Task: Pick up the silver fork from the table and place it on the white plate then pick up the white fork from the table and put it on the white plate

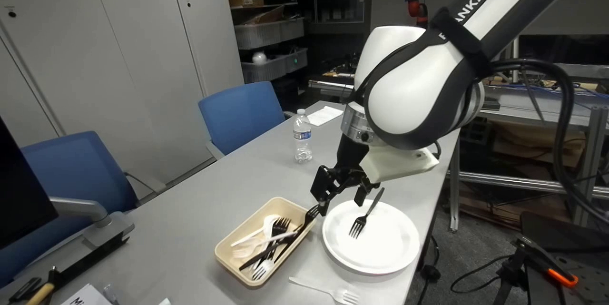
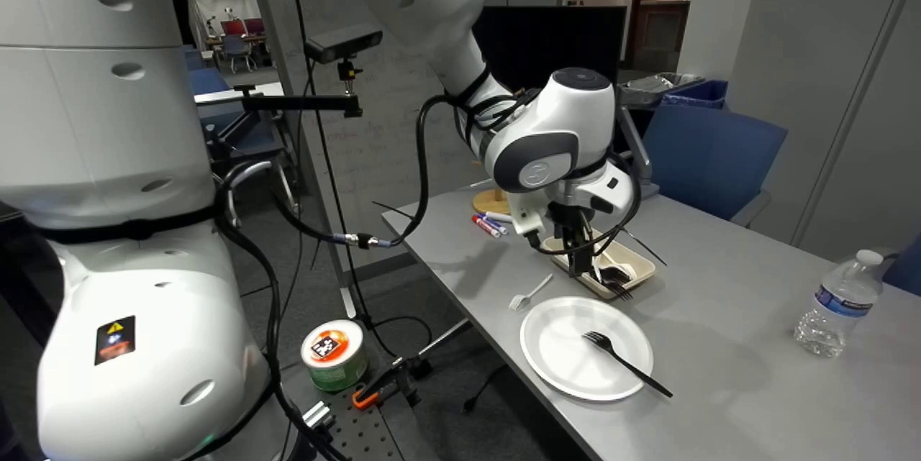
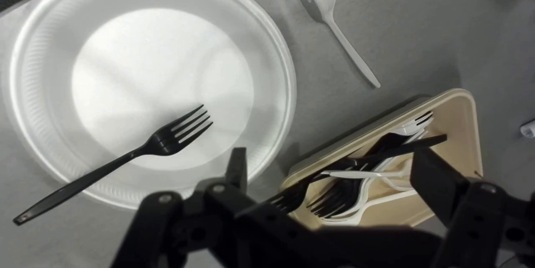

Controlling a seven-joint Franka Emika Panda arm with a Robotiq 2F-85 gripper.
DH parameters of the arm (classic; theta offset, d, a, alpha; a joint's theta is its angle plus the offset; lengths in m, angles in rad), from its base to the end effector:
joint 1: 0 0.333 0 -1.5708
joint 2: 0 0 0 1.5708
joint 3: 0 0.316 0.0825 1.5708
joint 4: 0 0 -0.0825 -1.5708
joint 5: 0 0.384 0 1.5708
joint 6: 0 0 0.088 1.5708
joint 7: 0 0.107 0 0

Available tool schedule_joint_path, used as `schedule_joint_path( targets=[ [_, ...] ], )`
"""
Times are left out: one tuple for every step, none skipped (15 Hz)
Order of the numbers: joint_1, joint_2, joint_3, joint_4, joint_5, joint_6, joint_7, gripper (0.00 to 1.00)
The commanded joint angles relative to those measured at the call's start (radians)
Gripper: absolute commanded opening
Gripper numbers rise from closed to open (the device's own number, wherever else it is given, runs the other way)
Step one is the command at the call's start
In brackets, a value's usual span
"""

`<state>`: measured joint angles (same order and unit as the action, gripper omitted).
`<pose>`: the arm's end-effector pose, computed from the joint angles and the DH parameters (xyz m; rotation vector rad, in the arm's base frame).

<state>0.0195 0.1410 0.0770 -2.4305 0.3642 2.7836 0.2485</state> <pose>0.5080 0.0334 0.2679 -2.8397 0.6983 -0.2571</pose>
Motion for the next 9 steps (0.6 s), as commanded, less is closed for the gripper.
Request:
schedule_joint_path(
  targets=[
    [0.010,0.009,-0.022,0.006,-0.043,0.000,0.021,1.00],
    [0.015,0.018,-0.032,0.011,-0.083,0.000,0.032,0.96],
    [0.022,0.028,-0.042,0.017,-0.134,-0.004,0.039,0.96],
    [0.027,0.035,-0.043,0.022,-0.173,-0.004,0.026,0.95],
    [0.037,0.037,-0.045,0.024,-0.220,-0.006,0.024,0.98],
    [0.045,0.043,-0.041,0.028,-0.260,-0.008,0.014,0.99],
    [0.052,0.047,-0.033,0.032,-0.288,-0.009,-0.001,1.00],
    [0.064,0.050,-0.027,0.036,-0.319,-0.007,-0.013,1.00],
    [0.070,0.053,-0.011,0.043,-0.320,-0.010,-0.040,1.00]
  ],
)
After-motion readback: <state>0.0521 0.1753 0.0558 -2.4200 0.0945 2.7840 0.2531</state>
